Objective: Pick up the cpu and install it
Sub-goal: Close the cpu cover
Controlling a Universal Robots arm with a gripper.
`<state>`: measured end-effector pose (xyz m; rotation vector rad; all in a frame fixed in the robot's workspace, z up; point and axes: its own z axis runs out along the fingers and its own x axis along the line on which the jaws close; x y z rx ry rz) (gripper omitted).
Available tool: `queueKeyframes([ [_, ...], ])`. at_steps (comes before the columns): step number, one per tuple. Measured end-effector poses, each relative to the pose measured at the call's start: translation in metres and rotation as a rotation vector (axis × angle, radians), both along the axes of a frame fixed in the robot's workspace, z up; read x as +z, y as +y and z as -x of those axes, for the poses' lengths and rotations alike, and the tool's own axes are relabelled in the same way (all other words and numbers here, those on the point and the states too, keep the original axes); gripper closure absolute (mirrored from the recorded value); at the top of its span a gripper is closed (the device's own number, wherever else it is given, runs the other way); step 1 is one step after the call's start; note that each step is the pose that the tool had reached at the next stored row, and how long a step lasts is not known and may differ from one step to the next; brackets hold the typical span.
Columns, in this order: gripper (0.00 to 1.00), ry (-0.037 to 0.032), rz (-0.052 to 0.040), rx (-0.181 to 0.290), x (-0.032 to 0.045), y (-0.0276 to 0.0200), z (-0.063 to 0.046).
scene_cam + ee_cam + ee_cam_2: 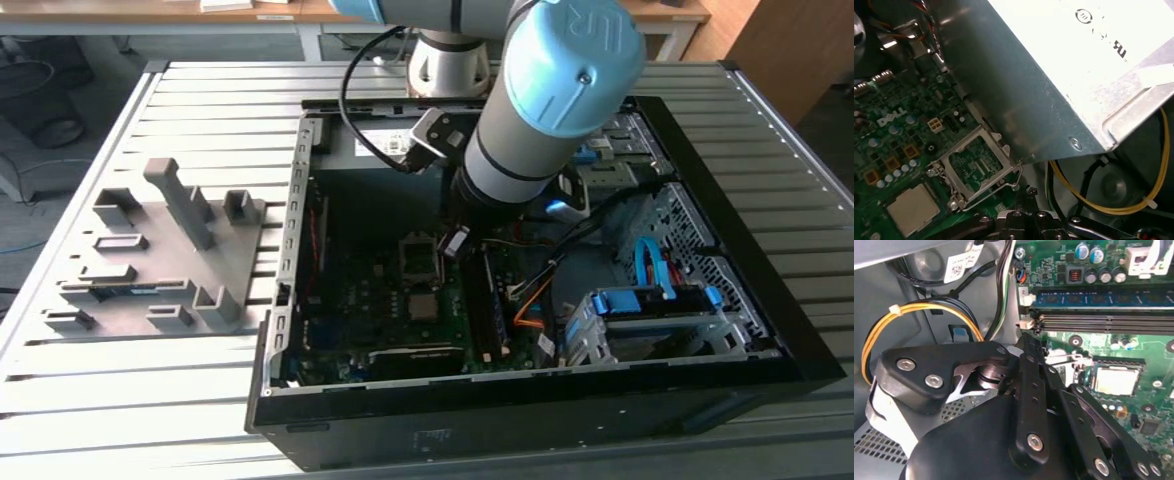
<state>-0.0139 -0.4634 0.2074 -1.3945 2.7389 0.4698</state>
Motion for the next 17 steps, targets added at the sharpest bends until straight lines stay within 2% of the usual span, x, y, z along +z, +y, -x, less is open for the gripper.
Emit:
queueKeyframes([
  [3,0.9,0.0001,-0.0058,0.0,-0.0041,0.0023,0.0],
  [8,0.9,0.0,-0.0191,0.0,-0.0081,0.009,0.001],
  [17,0.9,0.0001,-0.0222,-0.002,-0.0178,0.0126,0.007],
])
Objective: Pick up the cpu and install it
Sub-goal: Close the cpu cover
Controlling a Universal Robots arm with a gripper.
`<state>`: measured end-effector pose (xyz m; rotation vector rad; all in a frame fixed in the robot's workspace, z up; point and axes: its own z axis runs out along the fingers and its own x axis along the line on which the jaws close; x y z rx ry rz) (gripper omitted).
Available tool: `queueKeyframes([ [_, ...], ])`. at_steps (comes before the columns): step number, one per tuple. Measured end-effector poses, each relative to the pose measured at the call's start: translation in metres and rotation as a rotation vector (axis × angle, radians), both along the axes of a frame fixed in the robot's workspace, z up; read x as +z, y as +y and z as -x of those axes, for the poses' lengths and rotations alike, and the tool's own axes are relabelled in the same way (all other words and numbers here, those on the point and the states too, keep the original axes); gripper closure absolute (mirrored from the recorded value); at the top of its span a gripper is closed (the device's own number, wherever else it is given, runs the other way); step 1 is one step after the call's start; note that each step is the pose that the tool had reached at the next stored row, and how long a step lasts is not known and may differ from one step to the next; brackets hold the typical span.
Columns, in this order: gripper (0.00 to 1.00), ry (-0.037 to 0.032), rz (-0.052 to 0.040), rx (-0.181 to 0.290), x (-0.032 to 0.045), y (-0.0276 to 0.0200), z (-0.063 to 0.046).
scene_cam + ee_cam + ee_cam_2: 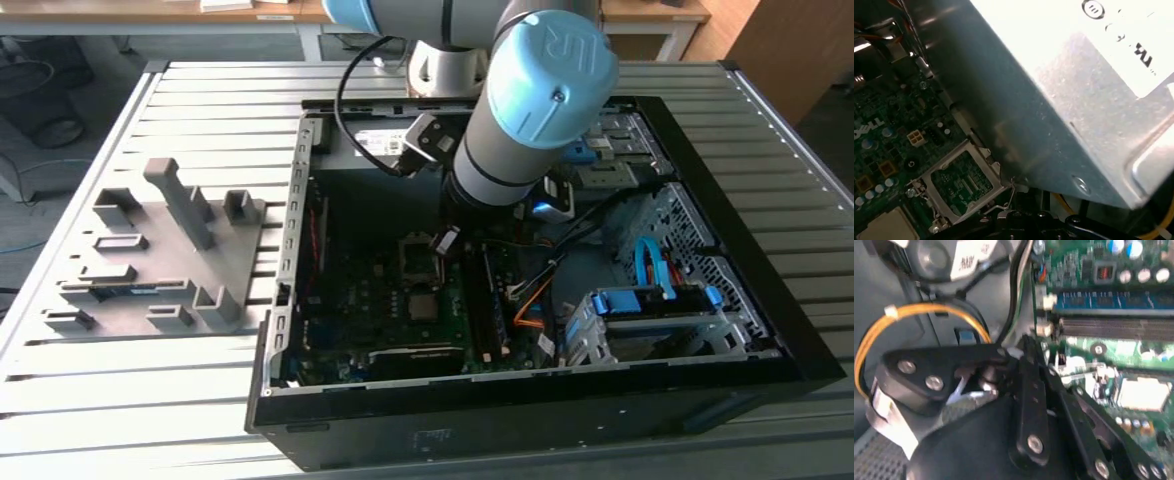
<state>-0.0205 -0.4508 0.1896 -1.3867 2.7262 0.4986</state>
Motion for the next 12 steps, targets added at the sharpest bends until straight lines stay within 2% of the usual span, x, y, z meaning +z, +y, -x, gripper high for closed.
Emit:
queueKeyframes([
  [4,0.9,0.0,-0.0008,0.0,-0.0035,0.0015,0.0012],
  [12,0.9,-0.0024,-0.0008,0.0,-0.0019,0.0013,0.0042],
])
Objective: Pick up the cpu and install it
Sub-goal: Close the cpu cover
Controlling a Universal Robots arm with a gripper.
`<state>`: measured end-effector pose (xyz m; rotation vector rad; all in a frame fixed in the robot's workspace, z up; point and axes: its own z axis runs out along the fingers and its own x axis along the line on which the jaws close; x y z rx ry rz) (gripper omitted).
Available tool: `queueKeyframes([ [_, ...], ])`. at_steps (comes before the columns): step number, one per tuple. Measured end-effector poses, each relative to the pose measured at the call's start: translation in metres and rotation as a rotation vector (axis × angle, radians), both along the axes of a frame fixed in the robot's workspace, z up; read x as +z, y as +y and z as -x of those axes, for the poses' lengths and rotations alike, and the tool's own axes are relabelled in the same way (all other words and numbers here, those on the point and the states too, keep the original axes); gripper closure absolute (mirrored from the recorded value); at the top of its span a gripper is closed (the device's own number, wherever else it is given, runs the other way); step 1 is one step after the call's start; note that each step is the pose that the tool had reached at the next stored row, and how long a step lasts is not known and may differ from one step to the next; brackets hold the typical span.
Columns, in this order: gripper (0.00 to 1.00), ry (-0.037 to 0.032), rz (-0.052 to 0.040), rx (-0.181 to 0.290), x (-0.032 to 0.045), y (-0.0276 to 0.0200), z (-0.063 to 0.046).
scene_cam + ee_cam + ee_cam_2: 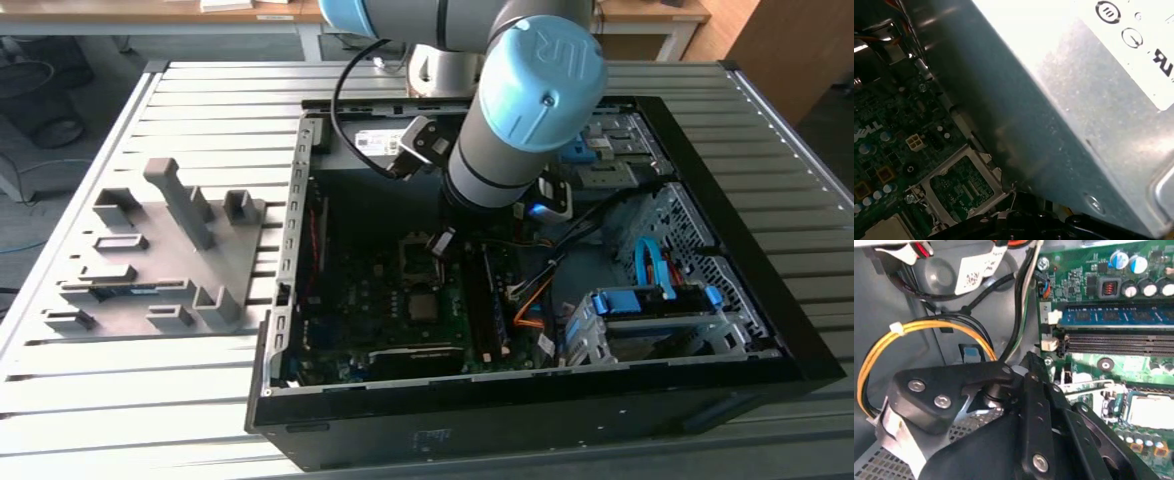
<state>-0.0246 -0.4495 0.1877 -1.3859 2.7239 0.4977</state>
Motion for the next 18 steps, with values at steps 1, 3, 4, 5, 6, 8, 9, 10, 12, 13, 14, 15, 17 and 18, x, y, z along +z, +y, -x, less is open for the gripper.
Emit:
queueKeyframes([
  [1,0.9,0.0,0.0001,0.0,0.0007,0.0,0.0],
  [3,0.9,-0.0001,0.0,0.0,0.0023,-0.0002,0.0001],
  [4,0.9,-0.0002,-0.0002,0.0,0.0031,-0.0002,0.0001],
  [5,0.9,-0.0004,-0.0003,0.0,0.0036,-0.0004,0.0],
  [6,0.9,-0.0005,-0.0006,0.0,0.0039,-0.0005,0.0],
  [8,0.9,-0.0006,-0.0004,0.0,0.0045,-0.001,0.0001],
  [9,0.9,-0.0009,-0.0002,0.0,0.0048,-0.0013,0.0002],
  [10,0.9,-0.0013,-0.0002,0.0,0.0049,-0.0017,0.0004],
  [12,0.9,-0.002,-0.0006,0.0,0.0052,-0.003,0.0008],
  [13,0.9,-0.0023,-0.0005,0.0,0.0054,-0.0037,0.0011],
  [14,0.9,-0.0026,-0.0007,0.0,0.0055,-0.0044,0.0012],
  [15,0.9,-0.0028,-0.0006,0.0,0.0058,-0.0051,0.0014],
  [17,0.9,-0.0033,-0.0007,0.0,0.0064,-0.0065,0.0017],
  [18,0.9,-0.0036,-0.0008,0.0,0.0067,-0.0072,0.0017],
])
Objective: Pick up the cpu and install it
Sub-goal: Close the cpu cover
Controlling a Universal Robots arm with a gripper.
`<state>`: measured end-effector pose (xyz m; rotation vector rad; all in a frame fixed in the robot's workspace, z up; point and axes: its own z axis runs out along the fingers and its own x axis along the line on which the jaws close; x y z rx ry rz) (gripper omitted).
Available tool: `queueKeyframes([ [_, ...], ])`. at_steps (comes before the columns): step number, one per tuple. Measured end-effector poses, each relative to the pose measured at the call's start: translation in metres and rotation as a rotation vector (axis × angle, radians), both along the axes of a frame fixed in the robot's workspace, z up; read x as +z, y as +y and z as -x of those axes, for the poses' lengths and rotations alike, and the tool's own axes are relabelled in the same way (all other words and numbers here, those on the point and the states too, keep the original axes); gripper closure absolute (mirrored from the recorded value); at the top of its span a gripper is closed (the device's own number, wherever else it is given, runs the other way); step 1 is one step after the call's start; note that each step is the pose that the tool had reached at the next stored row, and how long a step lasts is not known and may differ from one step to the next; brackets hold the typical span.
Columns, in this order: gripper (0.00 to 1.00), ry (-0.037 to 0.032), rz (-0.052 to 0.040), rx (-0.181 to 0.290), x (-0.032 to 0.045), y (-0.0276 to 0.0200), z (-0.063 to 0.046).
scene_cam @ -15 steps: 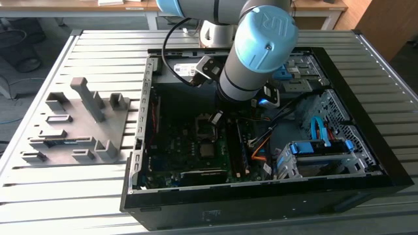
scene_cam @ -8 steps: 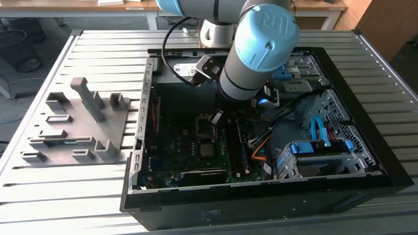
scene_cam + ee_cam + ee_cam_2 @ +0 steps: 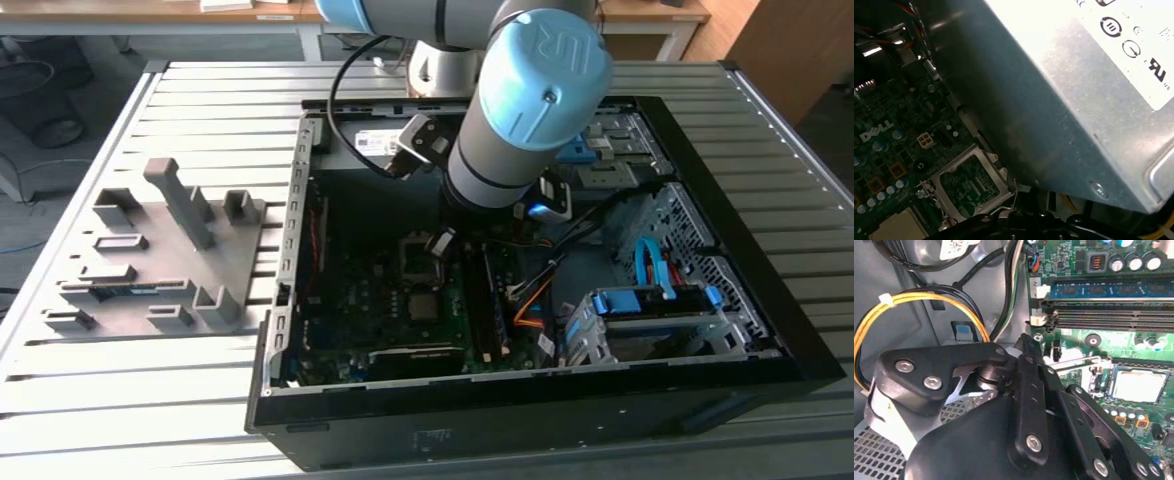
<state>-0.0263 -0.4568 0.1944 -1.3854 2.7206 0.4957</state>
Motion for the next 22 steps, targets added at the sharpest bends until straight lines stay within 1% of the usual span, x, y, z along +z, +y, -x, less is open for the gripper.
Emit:
queueKeyframes([
  [4,0.9,-0.001,-0.0008,0.0,0.0029,-0.0021,0.0],
  [10,0.9,-0.0032,-0.0062,0.0,0.0106,-0.0041,0.001],
  [15,0.9,-0.005,-0.0108,0.001,0.0134,-0.006,0.002],
  [22,0.9,-0.0089,-0.0131,0.005,0.0187,-0.0072,0.004],
])
